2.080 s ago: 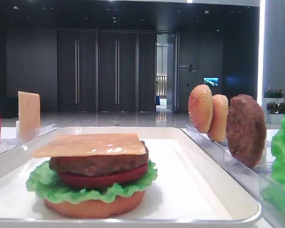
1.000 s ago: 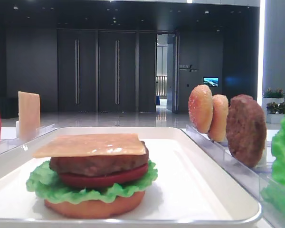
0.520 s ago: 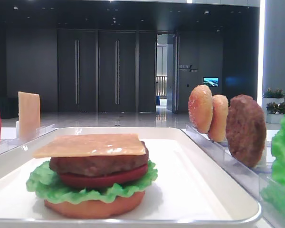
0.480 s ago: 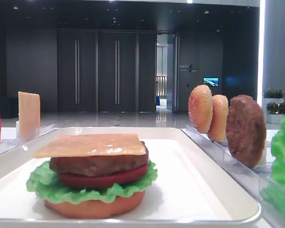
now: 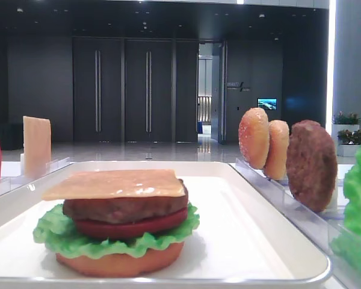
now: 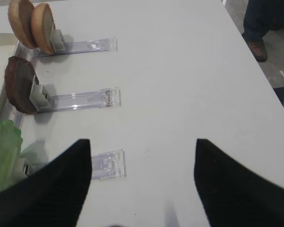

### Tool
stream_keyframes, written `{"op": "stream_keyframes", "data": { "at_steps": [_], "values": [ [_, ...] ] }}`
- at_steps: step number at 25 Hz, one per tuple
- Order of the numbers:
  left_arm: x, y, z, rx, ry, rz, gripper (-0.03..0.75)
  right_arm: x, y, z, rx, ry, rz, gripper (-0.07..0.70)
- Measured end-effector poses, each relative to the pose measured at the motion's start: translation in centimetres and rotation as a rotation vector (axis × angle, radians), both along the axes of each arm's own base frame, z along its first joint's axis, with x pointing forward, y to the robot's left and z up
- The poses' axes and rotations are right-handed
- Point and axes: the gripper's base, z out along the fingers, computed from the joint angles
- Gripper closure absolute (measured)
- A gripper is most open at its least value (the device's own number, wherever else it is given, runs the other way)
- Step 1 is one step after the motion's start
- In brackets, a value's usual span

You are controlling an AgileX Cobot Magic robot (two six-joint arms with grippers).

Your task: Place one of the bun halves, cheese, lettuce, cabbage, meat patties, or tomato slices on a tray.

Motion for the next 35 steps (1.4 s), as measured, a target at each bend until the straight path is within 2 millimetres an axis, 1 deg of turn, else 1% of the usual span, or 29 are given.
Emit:
{"op": "stream_keyframes", "data": {
  "at_steps": [4,11,17,23,29,35],
  "values": [
    [-0.4,-0.2,-0.9,0.01,-0.042,-0.026,0.139,0.0,0.0,0.0,0.0,0.0,0.0,0.185],
    [-0.3,-0.7,-3.4,-0.016,-0.078,-0.077,0.139,0.0,0.0,0.0,0.0,0.0,0.0,0.185],
    [-0.9,-0.8,-3.4,-0.018,-0.136,-0.129,0.139,0.0,0.0,0.0,0.0,0.0,0.0,0.185],
    [-1.1,-0.8,-3.4,-0.022,-0.142,-0.181,0.139,0.0,0.0,0.0,0.0,0.0,0.0,0.185],
    [-1.0,-0.3,-3.5,-0.035,-0.145,-0.09,0.139,0.0,0.0,0.0,0.0,0.0,0.0,0.185],
    [-2.0,0.0,-3.5,-0.039,-0.218,-0.044,0.139,0.0,0.0,0.0,0.0,0.0,0.0,0.185]
  ]
}}
